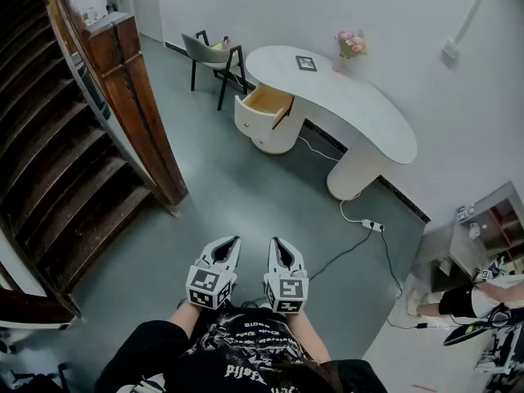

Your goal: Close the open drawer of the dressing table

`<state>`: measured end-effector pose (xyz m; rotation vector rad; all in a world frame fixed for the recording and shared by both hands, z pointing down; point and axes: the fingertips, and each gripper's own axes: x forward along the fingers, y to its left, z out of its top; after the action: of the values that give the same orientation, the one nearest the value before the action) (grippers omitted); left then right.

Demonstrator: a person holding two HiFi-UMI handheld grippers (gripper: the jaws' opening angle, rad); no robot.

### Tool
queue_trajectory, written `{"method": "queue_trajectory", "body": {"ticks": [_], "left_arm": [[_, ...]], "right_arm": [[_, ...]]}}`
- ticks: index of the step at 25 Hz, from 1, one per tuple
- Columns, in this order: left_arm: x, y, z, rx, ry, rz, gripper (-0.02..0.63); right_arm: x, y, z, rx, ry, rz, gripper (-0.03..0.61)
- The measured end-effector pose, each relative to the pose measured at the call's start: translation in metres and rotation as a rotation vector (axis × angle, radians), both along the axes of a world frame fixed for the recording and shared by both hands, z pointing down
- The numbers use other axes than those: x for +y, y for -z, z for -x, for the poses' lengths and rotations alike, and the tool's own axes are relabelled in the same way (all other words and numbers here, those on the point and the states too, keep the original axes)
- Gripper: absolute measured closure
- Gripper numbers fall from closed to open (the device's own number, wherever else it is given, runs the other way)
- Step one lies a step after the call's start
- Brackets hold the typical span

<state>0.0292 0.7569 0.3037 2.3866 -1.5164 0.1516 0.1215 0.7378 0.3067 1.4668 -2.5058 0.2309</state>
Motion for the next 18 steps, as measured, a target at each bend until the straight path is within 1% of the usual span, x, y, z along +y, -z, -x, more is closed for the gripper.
{"method": "queue_trajectory", "body": {"ticks": [4, 9, 13, 18], "left_arm": [[-0.011, -0.002, 0.02, 0.003, -0.01, -0.003, 0.589], [-0.022, -0.004, 0.04, 0.007, -0.033, -0.004, 0.589], [-0.028, -0.003, 0.055, 0.006, -0.056, -0.004, 0.589], [-0.034, -0.006, 0.071, 0.009, -0.046, 0.005, 0.589]], "right_arm": [[-0.014, -0.001, 0.016, -0.014, -0.021, -0.005, 0.552], [-0.027, 0.003, 0.035, -0.088, -0.038, -0.012, 0.552], [-0.036, 0.005, 0.049, -0.098, -0.061, -0.019, 0.552], [-0.042, 0.01, 0.057, -0.094, -0.072, -0.026, 0.552]]}}
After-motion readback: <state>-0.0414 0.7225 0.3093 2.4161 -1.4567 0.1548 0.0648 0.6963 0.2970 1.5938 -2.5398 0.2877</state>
